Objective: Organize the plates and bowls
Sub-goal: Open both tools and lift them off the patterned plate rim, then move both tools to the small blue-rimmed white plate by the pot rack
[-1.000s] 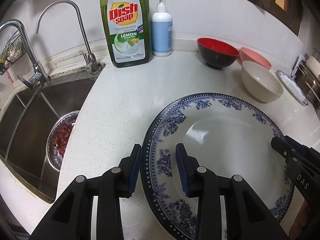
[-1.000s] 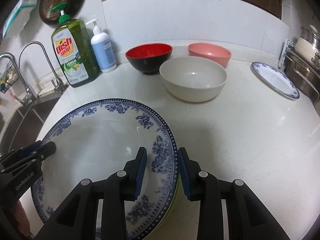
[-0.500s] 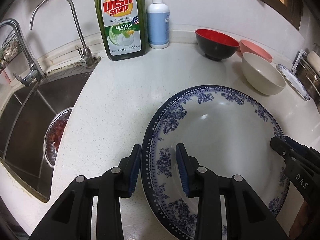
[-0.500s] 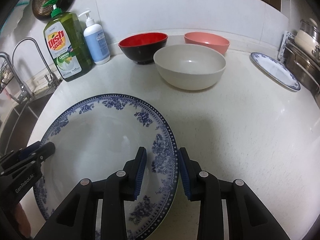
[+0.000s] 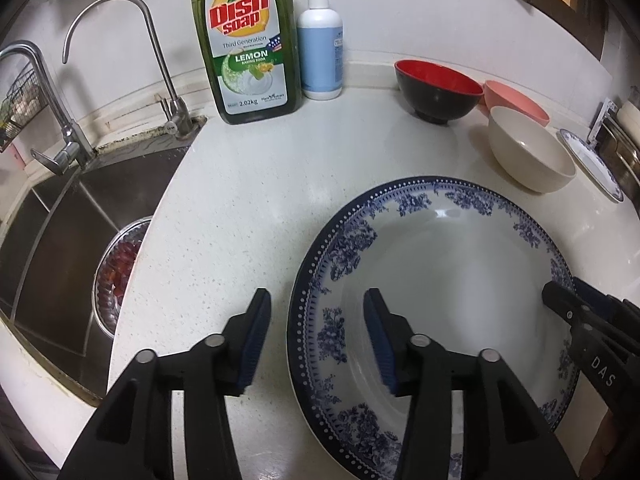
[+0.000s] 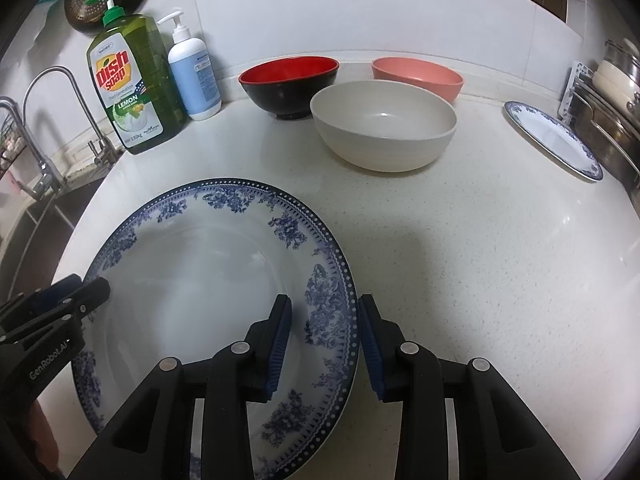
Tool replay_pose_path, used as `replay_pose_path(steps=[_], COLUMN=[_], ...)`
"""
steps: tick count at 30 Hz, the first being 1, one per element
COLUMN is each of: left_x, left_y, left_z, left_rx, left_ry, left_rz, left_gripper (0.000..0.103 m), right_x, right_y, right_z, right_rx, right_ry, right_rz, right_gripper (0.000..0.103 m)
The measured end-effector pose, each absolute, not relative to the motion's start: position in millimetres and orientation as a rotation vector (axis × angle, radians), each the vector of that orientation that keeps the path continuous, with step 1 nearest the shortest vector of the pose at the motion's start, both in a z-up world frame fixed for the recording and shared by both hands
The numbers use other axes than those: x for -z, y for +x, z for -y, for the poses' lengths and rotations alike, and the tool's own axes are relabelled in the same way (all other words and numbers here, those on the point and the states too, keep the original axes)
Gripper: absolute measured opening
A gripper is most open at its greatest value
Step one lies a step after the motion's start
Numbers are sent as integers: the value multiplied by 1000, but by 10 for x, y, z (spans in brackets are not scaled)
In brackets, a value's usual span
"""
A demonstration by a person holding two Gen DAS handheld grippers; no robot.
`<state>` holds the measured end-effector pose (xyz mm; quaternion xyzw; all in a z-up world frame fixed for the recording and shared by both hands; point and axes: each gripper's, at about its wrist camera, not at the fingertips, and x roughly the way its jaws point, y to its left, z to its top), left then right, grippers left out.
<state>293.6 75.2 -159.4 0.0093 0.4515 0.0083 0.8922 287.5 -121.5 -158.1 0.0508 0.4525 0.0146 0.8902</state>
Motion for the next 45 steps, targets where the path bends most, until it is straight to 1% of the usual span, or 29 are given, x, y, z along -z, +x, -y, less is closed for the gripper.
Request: replay_pose_path(steps=[1,3,4,5,7,8,9,10,11,13,14,15,18,20,30,39,45], left_x=[1582,1534,1517,1491,1439,1404,1379,1344,1304,1223,1187,1155,1046,971,576,290,161], left_y=[2937,2933,2931,2928,2920,2915,2912,2904,2892,2862,2851,2844,2794,2767,2635,2646,2687], left_z=[-753,-750,-746,-739,-724,-713,-702,-686,-670,-633,-614,-598,-551,-526,-345,86,547], left_rx=[-18,-15,-15,-15,-8,-4,-3,-1,5,15,20,25,41,48,143,259,324], left_ry=[21,22,24,26,25,24,24,25,26,29,31,32,35,39,72,99,116], left_rz=[-936,-922,-917,-910,-898,-891,-887,-879,-869,-846,-837,-829,-798,-777,-669,-605,-579], left_gripper=[55,57,60,66,69,72,74,79,82,84,88,88,90,94,103,103,103], right_x=[1581,1574,1565,1550,1511,1485,1458,1428,1385,1322,1281,1240,1136,1057,711,394,228], right_y=[2870,2865,2859,2844,2824,2815,2807,2795,2772,2745,2723,2698,2639,2589,2328,2124,2017], right_z=[1218,1224,1226,1230,1240,1248,1260,1279,1302,1330,1348,1368,1412,1445,1586,1918,2308], right_rx=[-31,-35,-38,-37,-37,-32,-28,-25,-17,-12,-9,-6,8,25,105,221,268], right_ry=[106,115,119,120,119,121,126,132,136,140,142,145,149,149,146,135,126], right_rz=[-941,-945,-944,-938,-925,-920,-915,-907,-895,-881,-872,-863,-840,-826,-741,-665,-611], right_gripper=[36,37,42,46,49,51,56,58,61,63,66,68,71,72,74,74,74])
